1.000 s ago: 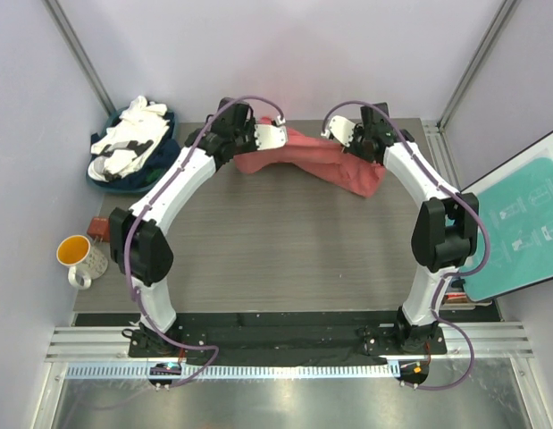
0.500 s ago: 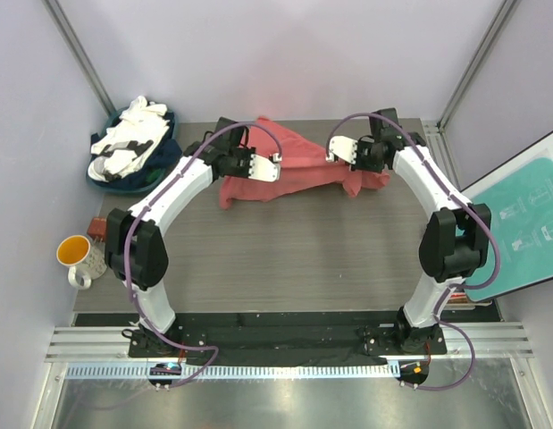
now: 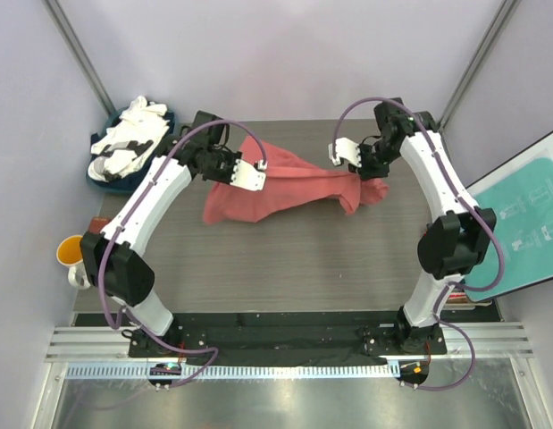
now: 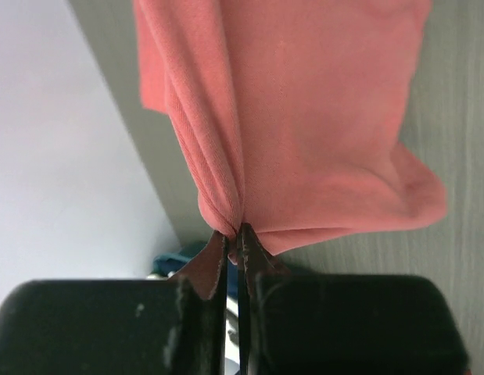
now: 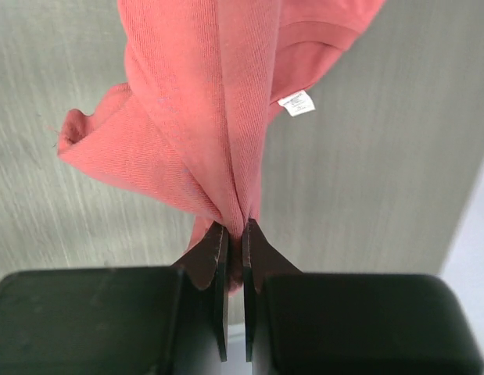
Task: Fold and stack the t-shirts
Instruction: Flatten out the tshirt
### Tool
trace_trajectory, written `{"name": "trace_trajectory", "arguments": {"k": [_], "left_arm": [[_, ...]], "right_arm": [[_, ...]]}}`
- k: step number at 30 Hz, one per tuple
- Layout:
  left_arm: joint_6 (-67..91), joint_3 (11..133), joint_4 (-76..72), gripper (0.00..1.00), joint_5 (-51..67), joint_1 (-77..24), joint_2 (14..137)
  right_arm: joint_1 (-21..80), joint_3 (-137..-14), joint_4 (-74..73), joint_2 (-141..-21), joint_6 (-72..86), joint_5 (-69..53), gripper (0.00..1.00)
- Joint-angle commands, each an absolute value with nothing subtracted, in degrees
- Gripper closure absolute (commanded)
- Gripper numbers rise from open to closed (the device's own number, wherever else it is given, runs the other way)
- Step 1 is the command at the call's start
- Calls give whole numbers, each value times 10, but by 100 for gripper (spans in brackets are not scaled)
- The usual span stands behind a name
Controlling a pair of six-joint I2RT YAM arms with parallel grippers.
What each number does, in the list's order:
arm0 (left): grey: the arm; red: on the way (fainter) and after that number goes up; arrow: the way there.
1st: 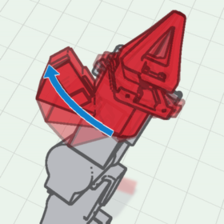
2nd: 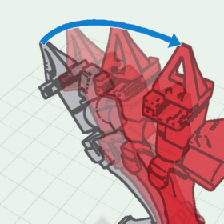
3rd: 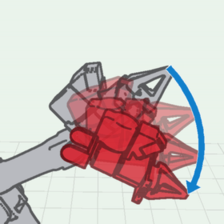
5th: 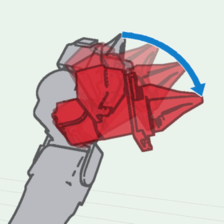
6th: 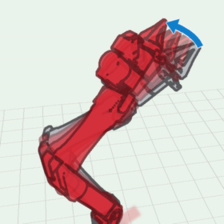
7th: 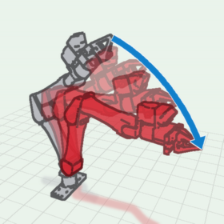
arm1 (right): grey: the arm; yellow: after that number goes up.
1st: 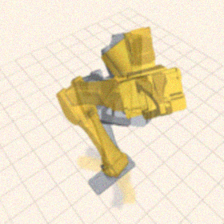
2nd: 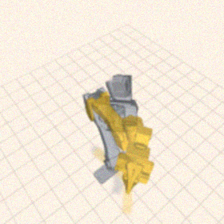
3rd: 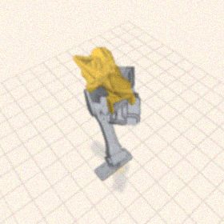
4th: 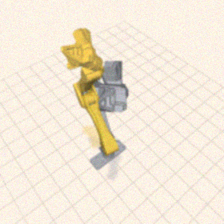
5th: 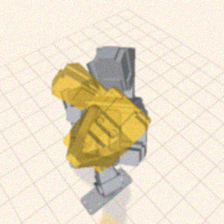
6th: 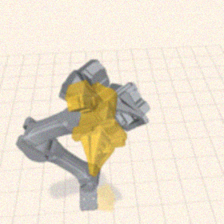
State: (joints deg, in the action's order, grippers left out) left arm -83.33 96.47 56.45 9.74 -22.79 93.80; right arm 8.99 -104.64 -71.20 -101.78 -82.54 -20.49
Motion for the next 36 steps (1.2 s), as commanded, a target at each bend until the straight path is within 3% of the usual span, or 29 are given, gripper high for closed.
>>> {"name": "trace_trajectory", "arguments": {"k": [1,3,6,7,10,11,12,14,15,18,27,36], "left_arm": [[-866,963,615,100,75,-202,995],[-854,955,586,100,68,-198,1019],[-815,923,478,100,19,-199,1064],[-805,915,447,100,-14,-198,1073],[-752,894,323,92,-64,-198,1104],[-722,894,287,86,-70,-198,1113],[-709,900,279,69,-76,-198,1115],[-679,897,251,47,-90,-198,1114],[-671,888,234,30,-92,-197,1101],[-664,849,195,20,-92,-197,1062],[-735,756,364,12,58,-209,938],[-737,646,388,10,104,-257,883]], "right_arm": [[89,-1081,-770,-1095,-848,-177,99],[91,-1079,-714,-1118,-797,-155,99],[100,-1038,-515,-1136,-699,-87,82],[100,-997,-391,-1132,-681,-73,57],[99,-921,-218,-1100,-626,-38,1],[101,-905,-188,-1086,-611,-26,0],[103,-897,-179,-1081,-613,-20,0],[101,-877,-179,-1063,-616,-15,0],[100,-869,-180,-1055,-616,-18,0],[96,-826,-200,-1008,-640,-51,0],[134,-729,-319,-946,-720,-170,4],[156,-786,-303,-1014,-618,-188,12]]}}
